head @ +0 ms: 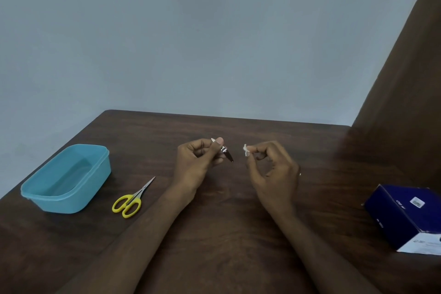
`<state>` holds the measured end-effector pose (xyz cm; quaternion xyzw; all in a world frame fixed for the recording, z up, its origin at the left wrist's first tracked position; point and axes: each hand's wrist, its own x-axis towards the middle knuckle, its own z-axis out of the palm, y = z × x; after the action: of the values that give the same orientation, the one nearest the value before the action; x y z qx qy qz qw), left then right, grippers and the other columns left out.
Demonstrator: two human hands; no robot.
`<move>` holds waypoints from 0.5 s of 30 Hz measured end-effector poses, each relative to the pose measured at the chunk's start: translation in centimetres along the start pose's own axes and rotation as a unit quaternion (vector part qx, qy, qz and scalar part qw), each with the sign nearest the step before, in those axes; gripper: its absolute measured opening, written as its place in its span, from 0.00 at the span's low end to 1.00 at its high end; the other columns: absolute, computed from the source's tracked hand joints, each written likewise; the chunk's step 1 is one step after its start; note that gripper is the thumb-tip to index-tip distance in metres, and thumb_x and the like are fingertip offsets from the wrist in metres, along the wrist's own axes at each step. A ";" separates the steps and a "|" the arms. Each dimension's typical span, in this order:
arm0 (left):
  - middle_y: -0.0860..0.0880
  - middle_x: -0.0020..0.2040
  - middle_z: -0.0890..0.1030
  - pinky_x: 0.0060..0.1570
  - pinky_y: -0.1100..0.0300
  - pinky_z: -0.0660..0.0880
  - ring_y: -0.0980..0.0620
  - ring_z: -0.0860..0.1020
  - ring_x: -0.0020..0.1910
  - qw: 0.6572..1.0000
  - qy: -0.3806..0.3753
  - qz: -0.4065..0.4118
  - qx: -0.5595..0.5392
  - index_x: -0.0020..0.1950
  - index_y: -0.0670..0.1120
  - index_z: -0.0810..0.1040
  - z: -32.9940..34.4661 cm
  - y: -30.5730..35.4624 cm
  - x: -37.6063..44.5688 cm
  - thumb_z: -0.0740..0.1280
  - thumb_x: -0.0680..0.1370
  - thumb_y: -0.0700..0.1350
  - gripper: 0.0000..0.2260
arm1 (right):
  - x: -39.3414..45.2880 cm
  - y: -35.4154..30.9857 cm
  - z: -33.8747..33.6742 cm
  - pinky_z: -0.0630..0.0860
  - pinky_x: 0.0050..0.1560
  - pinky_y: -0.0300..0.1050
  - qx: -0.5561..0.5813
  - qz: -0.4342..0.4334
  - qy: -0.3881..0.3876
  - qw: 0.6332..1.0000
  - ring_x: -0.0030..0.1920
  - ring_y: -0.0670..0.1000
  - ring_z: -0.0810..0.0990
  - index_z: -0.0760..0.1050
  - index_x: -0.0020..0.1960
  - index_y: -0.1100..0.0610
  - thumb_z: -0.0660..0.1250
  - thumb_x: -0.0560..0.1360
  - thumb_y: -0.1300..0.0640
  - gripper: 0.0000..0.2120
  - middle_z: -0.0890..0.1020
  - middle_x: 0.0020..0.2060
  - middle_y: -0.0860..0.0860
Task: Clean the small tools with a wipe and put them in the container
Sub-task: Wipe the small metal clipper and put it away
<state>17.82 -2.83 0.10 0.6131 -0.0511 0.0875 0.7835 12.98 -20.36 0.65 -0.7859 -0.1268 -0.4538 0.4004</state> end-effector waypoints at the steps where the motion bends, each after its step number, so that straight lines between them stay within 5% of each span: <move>1: 0.42 0.39 0.88 0.44 0.62 0.86 0.51 0.86 0.38 1.000 0.001 -0.014 -0.021 0.44 0.37 0.87 0.0 0.0 0.0 0.76 0.80 0.44 0.10 | -0.1 0.3 0.3 0.78 0.47 0.47 -0.023 -0.017 -0.021 0.999 0.44 0.49 0.81 0.84 0.48 0.54 0.76 0.75 0.65 0.07 0.83 0.43 0.44; 6: 0.43 0.37 0.87 0.41 0.66 0.84 0.55 0.86 0.35 0.997 -0.007 -0.054 -0.054 0.43 0.40 0.86 0.1 0.2 0.1 0.76 0.80 0.44 0.09 | -0.6 1.6 1.7 0.79 0.47 0.58 -0.094 -0.047 -0.114 0.988 0.45 0.54 0.82 0.84 0.46 0.48 0.74 0.71 0.60 0.07 0.85 0.44 0.44; 15: 0.41 0.37 0.88 0.39 0.59 0.85 0.49 0.89 0.39 0.989 -0.031 0.030 0.139 0.42 0.37 0.86 0.6 0.1 -1.0 0.78 0.79 0.45 0.12 | -0.3 0.4 0.5 0.77 0.49 0.53 -0.062 -0.078 -0.026 0.995 0.46 0.53 0.82 0.85 0.51 0.53 0.74 0.79 0.58 0.02 0.84 0.46 0.47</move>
<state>16.80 -3.50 0.19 0.7167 -0.0813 0.0978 0.6857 13.37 -20.17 0.10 -0.8083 -0.1698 -0.4706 0.3106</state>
